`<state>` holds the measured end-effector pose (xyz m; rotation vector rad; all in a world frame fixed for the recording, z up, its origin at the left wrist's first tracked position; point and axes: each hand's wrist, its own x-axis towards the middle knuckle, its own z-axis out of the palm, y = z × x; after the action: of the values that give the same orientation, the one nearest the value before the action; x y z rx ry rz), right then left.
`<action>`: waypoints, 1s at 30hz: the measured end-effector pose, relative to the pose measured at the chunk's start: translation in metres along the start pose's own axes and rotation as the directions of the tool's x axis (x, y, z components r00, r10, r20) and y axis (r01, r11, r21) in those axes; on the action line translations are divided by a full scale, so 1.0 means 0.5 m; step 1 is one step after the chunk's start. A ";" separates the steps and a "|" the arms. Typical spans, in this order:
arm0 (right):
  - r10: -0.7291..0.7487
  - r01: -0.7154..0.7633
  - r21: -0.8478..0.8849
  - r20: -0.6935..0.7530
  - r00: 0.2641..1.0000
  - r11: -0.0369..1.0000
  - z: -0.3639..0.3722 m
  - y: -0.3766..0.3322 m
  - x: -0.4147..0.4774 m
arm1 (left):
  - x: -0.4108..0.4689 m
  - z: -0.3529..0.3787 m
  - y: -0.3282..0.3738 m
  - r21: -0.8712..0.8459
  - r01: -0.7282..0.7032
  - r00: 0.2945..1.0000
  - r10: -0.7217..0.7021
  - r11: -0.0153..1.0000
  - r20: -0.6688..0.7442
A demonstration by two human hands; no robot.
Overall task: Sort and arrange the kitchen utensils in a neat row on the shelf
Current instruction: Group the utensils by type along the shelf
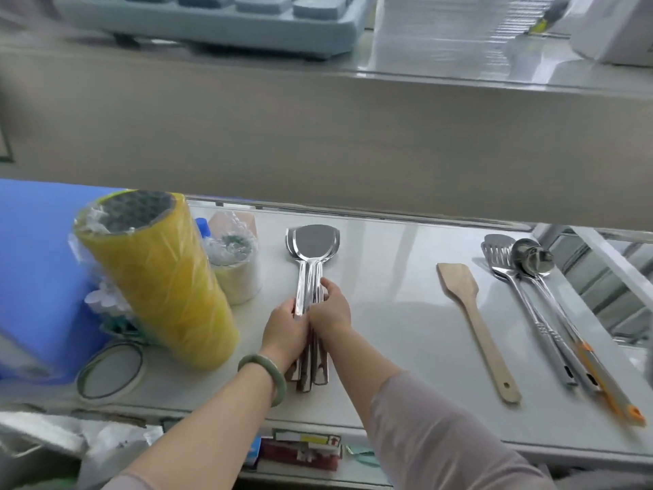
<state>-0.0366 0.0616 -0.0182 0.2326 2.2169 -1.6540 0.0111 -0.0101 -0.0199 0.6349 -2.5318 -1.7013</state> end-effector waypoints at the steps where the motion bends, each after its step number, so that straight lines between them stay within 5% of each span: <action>1: -0.005 0.005 -0.012 0.013 1.000 1.000 0.002 -0.003 -0.002 | 0.004 -0.002 -0.006 0.034 -0.021 1.000 0.022 0.999 -0.019; 7: -0.040 0.046 -0.070 0.081 0.996 0.997 0.008 0.005 0.008 | 0.033 0.008 -0.033 0.332 -0.008 0.994 0.045 0.943 -0.103; 10: -0.081 0.090 -0.116 0.087 0.993 0.989 -0.026 -0.007 -0.018 | 0.021 0.016 -0.016 0.391 0.084 0.984 -0.014 0.916 -0.179; 13: -0.147 0.153 -0.159 0.048 0.988 0.975 -0.088 -0.004 -0.021 | 0.006 0.040 0.021 0.420 0.031 0.974 0.067 0.907 -0.216; 23: -0.288 0.149 -0.413 -0.299 0.910 0.899 -0.487 0.059 -0.025 | -0.088 0.321 0.185 0.314 -0.306 0.950 0.268 0.899 0.158; 30: -0.247 0.036 -0.566 -0.301 0.921 0.824 -0.685 0.148 -0.036 | -0.146 0.518 0.254 0.230 -0.275 0.906 0.172 0.934 0.386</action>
<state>-0.0594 0.4111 0.0073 0.2297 2.9549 -1.0090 -0.0254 0.2845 0.0039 0.0163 -2.9853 -1.5097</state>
